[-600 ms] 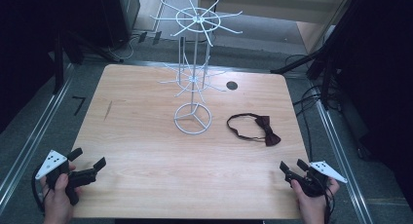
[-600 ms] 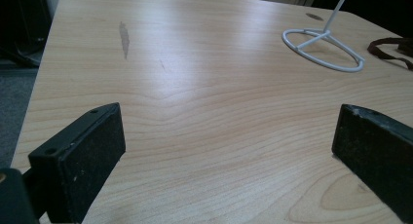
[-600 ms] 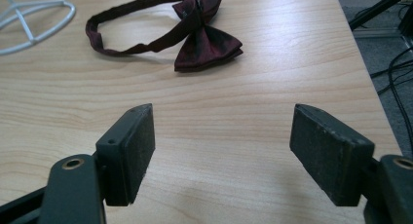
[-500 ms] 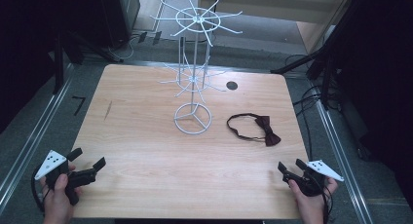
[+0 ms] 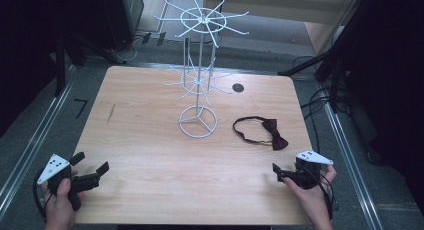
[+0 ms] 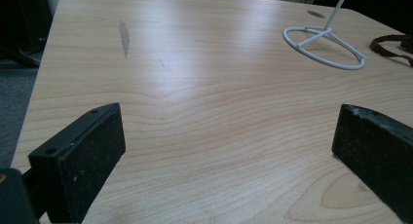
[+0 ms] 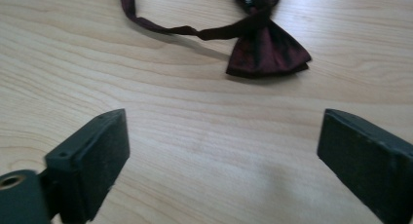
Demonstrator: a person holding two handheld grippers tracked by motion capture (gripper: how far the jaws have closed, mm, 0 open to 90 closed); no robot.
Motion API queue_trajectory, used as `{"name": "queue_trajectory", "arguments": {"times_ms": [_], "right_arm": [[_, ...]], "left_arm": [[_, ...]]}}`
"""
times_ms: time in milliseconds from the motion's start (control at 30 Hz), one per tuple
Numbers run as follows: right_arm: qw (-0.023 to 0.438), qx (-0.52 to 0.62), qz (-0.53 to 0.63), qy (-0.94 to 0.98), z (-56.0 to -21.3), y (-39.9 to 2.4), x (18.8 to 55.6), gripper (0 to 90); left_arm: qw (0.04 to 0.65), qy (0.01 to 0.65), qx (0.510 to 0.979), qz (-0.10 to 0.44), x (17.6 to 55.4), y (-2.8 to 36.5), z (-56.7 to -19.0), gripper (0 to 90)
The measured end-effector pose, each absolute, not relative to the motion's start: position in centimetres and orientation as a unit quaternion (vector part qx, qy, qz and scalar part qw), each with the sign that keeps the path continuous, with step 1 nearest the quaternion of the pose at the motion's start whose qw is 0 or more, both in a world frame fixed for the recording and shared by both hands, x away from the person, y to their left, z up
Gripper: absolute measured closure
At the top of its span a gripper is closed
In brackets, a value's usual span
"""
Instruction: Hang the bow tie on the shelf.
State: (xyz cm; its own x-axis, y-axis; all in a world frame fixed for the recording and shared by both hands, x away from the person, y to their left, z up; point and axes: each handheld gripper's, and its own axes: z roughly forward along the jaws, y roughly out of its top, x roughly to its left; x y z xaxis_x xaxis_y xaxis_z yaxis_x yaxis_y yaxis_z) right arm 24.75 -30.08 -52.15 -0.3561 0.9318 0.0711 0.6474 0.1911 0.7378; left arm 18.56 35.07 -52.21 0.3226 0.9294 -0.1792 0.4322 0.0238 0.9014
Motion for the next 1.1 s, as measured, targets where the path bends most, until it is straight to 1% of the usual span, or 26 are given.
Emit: {"name": "queue_trajectory", "arguments": {"times_ms": [167,333,800,933,1100], "right_arm": [[0.189,0.501,0.313,0.784,-50.9,-29.0,26.9,0.0],[0.204,0.481,0.284,0.804,-50.4,-27.8,28.4,0.0],[0.157,0.475,0.226,0.836,-50.4,-27.0,32.3,0.0],[0.153,0.469,0.212,0.844,-50.3,-26.5,33.0,0.0],[0.15,0.441,0.166,0.869,-50.7,-25.1,34.5,0.0]], "left_arm": [[0.488,0.522,0.651,0.255,18.5,35.1,-52.2,0.0],[0.489,0.522,0.65,0.255,18.5,35.0,-52.2,0.0],[0.487,0.521,0.652,0.256,18.6,35.0,-52.2,0.0],[0.486,0.52,0.654,0.257,18.6,35.0,-52.2,0.0],[0.484,0.519,0.655,0.258,18.6,34.9,-52.2,0.0]]}}
